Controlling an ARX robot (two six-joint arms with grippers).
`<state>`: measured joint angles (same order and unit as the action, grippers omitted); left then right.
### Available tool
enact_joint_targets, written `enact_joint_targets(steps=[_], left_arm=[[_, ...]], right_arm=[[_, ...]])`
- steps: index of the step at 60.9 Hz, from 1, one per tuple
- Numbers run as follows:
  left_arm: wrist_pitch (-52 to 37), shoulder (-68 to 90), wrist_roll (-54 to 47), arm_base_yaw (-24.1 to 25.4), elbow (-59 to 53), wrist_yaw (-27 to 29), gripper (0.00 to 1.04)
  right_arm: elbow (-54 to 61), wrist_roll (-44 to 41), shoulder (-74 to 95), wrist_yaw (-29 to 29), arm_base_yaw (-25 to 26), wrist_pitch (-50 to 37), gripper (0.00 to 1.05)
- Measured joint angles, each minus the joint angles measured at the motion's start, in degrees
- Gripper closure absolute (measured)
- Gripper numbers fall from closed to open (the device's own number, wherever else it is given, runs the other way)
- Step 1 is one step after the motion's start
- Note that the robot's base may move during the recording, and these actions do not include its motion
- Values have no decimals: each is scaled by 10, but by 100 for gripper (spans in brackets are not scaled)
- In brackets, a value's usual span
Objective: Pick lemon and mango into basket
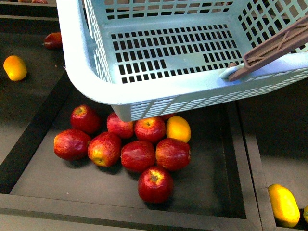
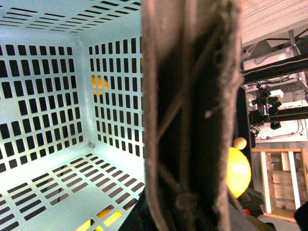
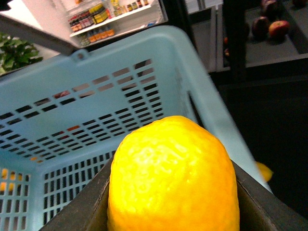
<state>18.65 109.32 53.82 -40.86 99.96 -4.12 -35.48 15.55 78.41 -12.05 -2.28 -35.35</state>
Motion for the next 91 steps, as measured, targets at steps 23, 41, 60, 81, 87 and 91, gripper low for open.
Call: enact_joint_targets(steps=[23,41,60,81,87,91], left_arm=[[0,0,0,0,0,-2,100],[0,0,0,0,0,0,100],[0,0,0,-1,0,-3,100],[0,0,0,0,0,0,100],[0,0,-2,0,0,0,100],[0,0,0,0,0,-1,100]], right_arm=[[-33,3,68,52,-19,-16,11],[93,-32,-80,26,113,-70,20],[241,-141,-225,37,109,-84,71],[292,-151,-317,68,78,-45,99],[305,-153,-349,111,47,-25,103],[312,-153,-370,114,31,-12,103]])
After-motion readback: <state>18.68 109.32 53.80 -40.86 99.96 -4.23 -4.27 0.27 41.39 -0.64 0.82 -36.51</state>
